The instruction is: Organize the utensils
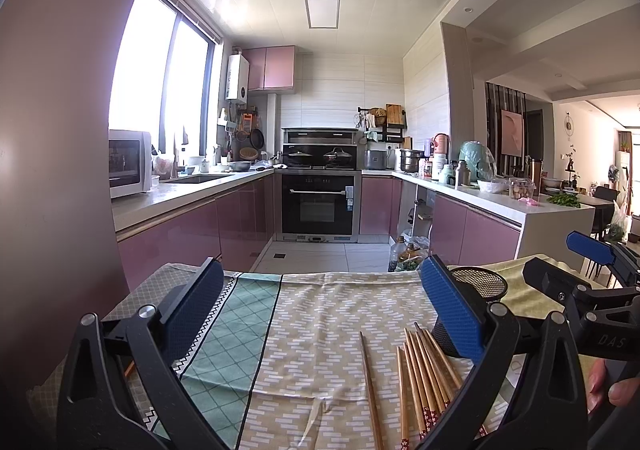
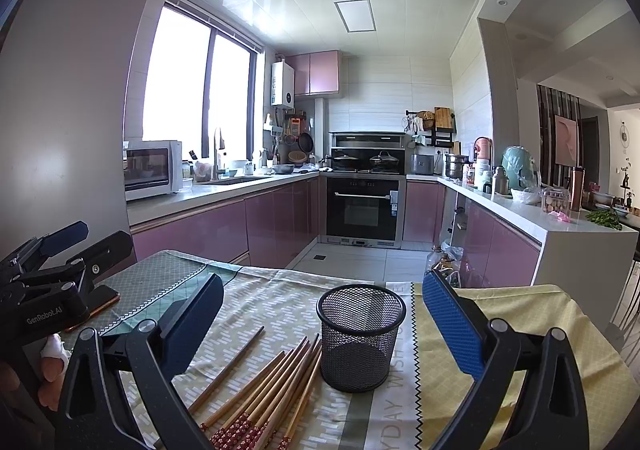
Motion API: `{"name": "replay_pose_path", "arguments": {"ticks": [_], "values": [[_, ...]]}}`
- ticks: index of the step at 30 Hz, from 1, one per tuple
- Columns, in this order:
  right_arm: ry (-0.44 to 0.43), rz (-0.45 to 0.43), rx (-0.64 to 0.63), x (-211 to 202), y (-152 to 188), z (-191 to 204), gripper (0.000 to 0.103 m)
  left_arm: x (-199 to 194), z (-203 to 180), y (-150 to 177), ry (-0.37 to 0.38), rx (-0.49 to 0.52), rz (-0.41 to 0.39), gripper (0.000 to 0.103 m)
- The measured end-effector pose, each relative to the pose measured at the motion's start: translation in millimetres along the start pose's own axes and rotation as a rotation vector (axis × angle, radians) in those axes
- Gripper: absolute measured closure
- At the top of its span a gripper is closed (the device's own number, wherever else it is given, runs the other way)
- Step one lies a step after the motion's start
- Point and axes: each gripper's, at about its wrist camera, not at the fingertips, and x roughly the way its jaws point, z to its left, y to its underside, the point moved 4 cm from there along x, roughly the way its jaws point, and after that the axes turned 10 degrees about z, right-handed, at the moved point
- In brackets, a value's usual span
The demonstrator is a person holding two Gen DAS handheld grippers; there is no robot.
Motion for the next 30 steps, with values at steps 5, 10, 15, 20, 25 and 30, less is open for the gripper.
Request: {"name": "replay_pose_path", "arguments": {"ticks": [5, 10, 15, 20, 25, 30], "values": [[-0.001, 0.001, 0.000, 0.0, 0.2, 0.3, 0.007, 0.7, -0.2, 1.3, 0.001, -0.001, 0.001, 0.006], [-0.001, 0.001, 0.000, -1.3, 0.0, 0.0, 0.007, 0.7, -0.4, 1.5, 0.001, -0.001, 0.003, 0.006], [-0.003, 0.001, -0.001, -1.5, 0.3, 0.4, 0.007, -0.1, -0.5, 1.5, 0.002, -0.002, 0.002, 0.006], [-0.002, 0.001, -0.001, -1.8, 0.0, 0.7, 0.007, 0.1, -0.7, 1.5, 0.001, -0.001, 0.004, 0.006], [-0.003, 0.002, -0.001, -1.8, 0.0, 1.0, 0.007, 0.4, -0.5, 1.6, 0.001, -0.002, 0.004, 0.006], [-0.005, 0.004, 0.001, -1.5, 0.0, 0.8, 0.007, 0.6, -1.6, 2.7, 0.004, -0.002, 0.006, 0.006]]}}
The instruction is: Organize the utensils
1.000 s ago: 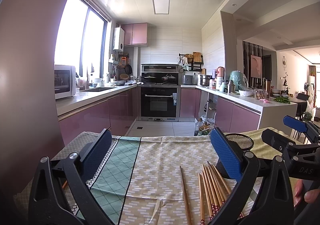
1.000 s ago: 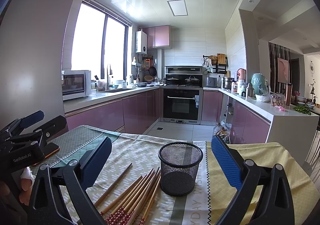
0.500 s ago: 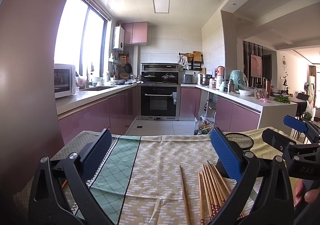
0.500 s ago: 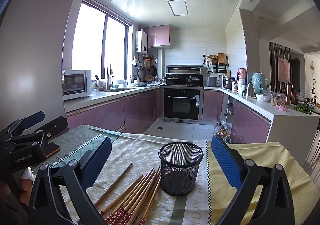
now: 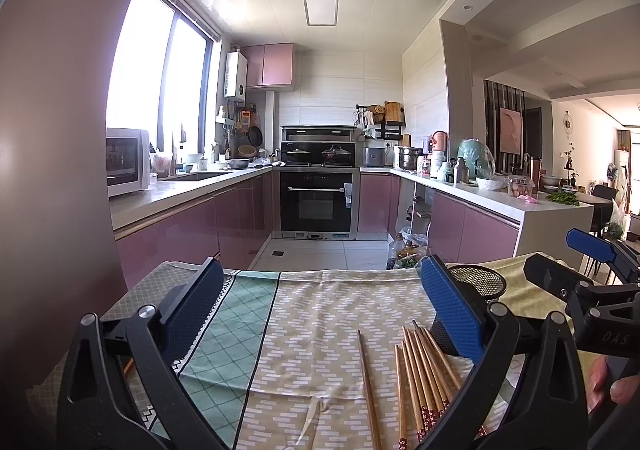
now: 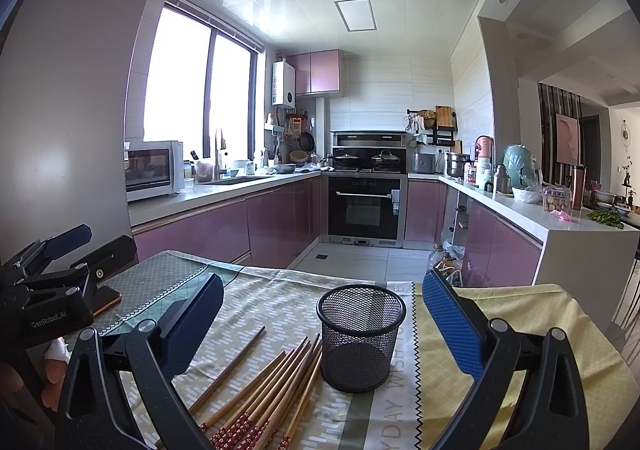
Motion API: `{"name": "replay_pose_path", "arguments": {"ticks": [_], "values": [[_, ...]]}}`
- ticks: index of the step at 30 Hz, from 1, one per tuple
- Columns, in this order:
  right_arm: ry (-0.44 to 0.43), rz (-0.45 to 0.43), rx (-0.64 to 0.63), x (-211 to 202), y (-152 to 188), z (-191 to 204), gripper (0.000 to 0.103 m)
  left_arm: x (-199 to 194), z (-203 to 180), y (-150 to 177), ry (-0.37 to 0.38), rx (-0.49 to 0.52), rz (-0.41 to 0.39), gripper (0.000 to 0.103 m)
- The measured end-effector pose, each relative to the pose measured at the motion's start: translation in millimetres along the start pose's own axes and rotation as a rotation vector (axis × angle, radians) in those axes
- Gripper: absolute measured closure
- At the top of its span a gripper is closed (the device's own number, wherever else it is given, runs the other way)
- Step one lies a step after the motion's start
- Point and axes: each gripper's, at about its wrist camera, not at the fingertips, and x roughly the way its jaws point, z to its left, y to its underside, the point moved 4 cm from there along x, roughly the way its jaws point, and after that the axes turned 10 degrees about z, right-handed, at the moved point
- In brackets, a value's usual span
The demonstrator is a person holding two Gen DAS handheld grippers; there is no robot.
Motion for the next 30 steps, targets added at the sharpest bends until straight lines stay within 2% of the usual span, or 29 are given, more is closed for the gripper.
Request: {"name": "replay_pose_path", "arguments": {"ticks": [21, 26, 30], "values": [[-0.037, 0.039, 0.019, 3, 2, -3, 0.007, 5, -4, 2, 0.020, 0.014, 0.046, 0.006], [-0.057, 0.083, 0.043, 10, 7, -9, 0.007, 8, -5, 5, 0.025, 0.031, 0.074, 0.006], [-0.097, 0.180, 0.038, 24, 20, -9, 0.008, 18, -4, 12, 0.039, 0.049, 0.136, 0.007]]}}
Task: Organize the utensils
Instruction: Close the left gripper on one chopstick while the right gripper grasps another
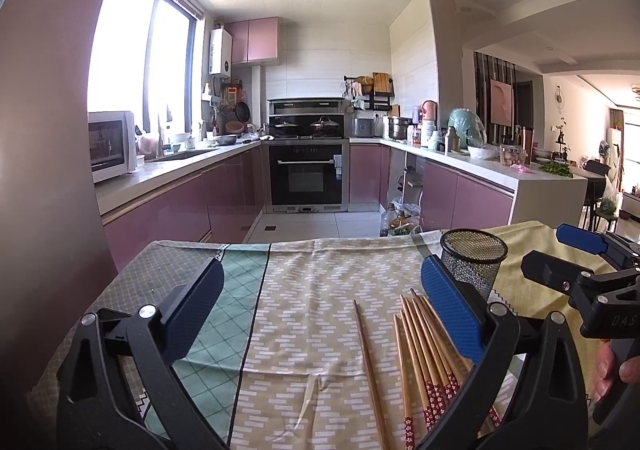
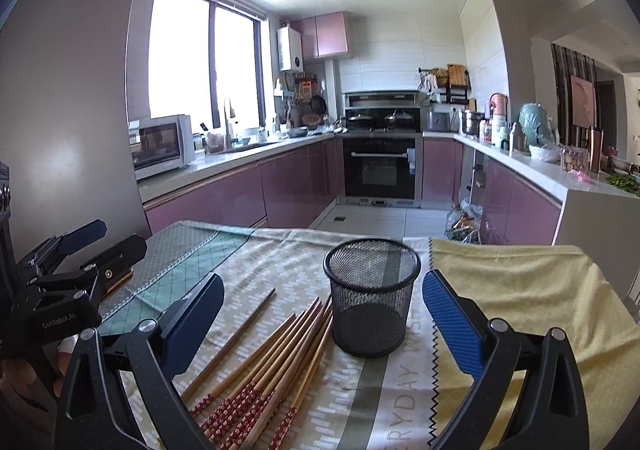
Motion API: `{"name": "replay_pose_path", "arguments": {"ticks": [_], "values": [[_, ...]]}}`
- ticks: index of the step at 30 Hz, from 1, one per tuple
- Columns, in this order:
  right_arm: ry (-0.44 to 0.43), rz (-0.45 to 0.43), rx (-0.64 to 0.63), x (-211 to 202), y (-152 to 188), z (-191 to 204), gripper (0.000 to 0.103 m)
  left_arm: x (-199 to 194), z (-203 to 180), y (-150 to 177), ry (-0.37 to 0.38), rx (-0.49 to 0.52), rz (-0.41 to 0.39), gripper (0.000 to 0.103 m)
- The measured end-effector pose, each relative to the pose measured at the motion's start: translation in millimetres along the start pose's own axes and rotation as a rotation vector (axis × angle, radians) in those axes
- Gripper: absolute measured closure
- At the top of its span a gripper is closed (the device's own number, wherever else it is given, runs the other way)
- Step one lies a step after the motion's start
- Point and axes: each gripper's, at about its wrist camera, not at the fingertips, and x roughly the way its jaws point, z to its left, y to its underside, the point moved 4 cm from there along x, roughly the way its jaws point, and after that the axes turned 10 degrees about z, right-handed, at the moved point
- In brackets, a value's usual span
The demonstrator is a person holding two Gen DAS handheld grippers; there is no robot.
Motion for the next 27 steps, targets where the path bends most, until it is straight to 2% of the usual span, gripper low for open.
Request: {"name": "replay_pose_path", "arguments": {"ticks": [2, 4, 6, 9, 12, 17, 22, 27], "values": [[-0.013, 0.081, -0.001, 14, 8, -1, 0.014, 10, 0, 5, 0.008, 0.016, 0.051, 0.012], [-0.025, 0.171, 0.000, 32, 19, -1, 0.029, 21, 0, 11, 0.034, 0.031, 0.115, 0.018], [-0.041, 0.255, 0.005, 48, 30, -2, 0.035, 34, 0, 18, 0.061, 0.042, 0.184, 0.024], [-0.059, 0.340, 0.011, 65, 41, 0, 0.045, 55, -1, 30, 0.079, 0.068, 0.281, 0.035], [-0.055, 0.400, 0.017, 79, 49, 0, 0.054, 72, -6, 42, 0.115, 0.086, 0.349, 0.038], [-0.043, 0.453, 0.030, 93, 55, -3, 0.062, 93, -20, 55, 0.135, 0.126, 0.410, 0.042], [-0.046, 0.500, 0.032, 105, 58, -2, 0.069, 117, -30, 64, 0.155, 0.140, 0.495, 0.054], [-0.041, 0.512, 0.024, 112, 57, -1, 0.077, 134, -34, 68, 0.182, 0.141, 0.559, 0.061]]}}
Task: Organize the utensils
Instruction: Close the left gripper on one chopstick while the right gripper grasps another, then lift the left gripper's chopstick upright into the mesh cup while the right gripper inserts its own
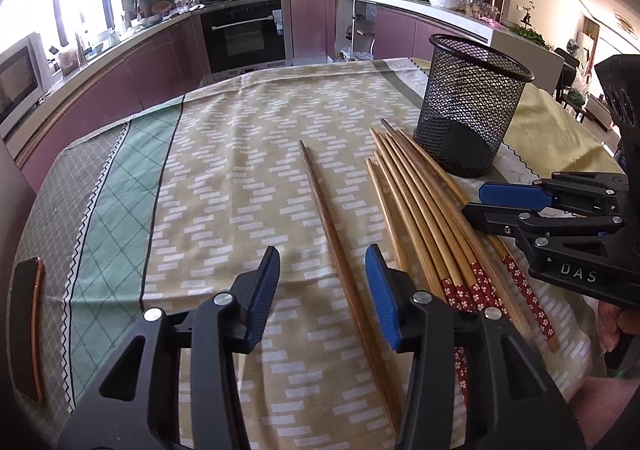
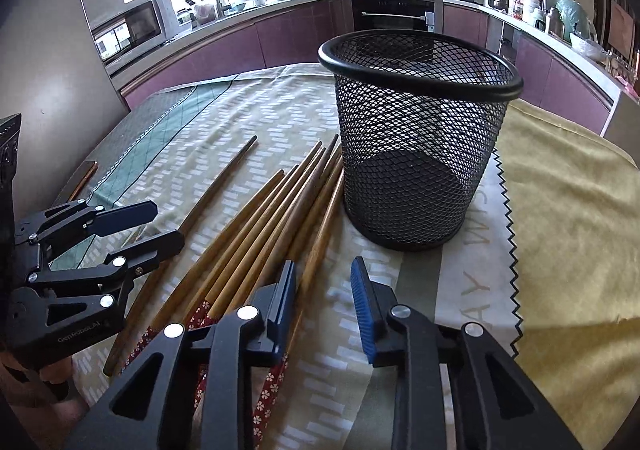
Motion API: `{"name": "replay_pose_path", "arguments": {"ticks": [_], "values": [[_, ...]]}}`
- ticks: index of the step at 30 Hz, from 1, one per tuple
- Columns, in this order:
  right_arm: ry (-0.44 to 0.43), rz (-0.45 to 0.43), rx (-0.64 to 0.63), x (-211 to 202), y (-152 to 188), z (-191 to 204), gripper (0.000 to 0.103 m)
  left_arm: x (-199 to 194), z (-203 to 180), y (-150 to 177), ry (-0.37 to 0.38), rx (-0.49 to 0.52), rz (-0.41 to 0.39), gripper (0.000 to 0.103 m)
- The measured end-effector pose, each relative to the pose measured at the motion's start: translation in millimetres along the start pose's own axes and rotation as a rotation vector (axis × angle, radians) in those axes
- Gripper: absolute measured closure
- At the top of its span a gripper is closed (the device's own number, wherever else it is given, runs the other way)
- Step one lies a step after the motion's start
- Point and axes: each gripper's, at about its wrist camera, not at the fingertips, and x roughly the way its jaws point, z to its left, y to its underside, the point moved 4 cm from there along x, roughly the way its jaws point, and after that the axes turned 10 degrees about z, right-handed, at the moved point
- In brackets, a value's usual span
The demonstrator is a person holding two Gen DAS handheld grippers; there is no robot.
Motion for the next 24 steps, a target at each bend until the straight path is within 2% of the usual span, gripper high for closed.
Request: {"name": "replay_pose_path", "arguments": {"ticks": [1, 3, 5, 7, 8, 11, 16, 24], "values": [[-0.002, 0.003, 0.001, 1, -1, -1, 0.079, 5, 0, -2, 0.012, -0.002, 0.014, 0.066], [-0.017, 0.007, 0.010, 1, -2, -3, 0.082, 10, -2, -4, 0.023, -0.002, 0.029, 0.068], [-0.052, 0.015, 0.025, 2, -3, -4, 0.092, 12, -4, -7, 0.023, 0.004, 0.032, 0.074], [-0.070, 0.019, 0.037, 2, -3, -6, 0.093, 14, -5, -10, 0.046, -0.004, 0.040, 0.088], [-0.076, 0.018, 0.041, 2, -2, -7, 0.094, 13, -4, -11, 0.051, -0.013, 0.042, 0.091], [-0.114, 0.015, 0.072, 0, -1, -11, 0.095, 15, -4, -13, 0.056, -0.037, 0.043, 0.093], [-0.131, -0.011, 0.069, -11, 0, -13, 0.097, 10, -2, -12, 0.082, -0.073, 0.036, 0.095], [-0.185, -0.073, 0.035, -40, -2, -10, 0.097, -20, 1, -12, 0.140, -0.073, -0.012, 0.095]]}}
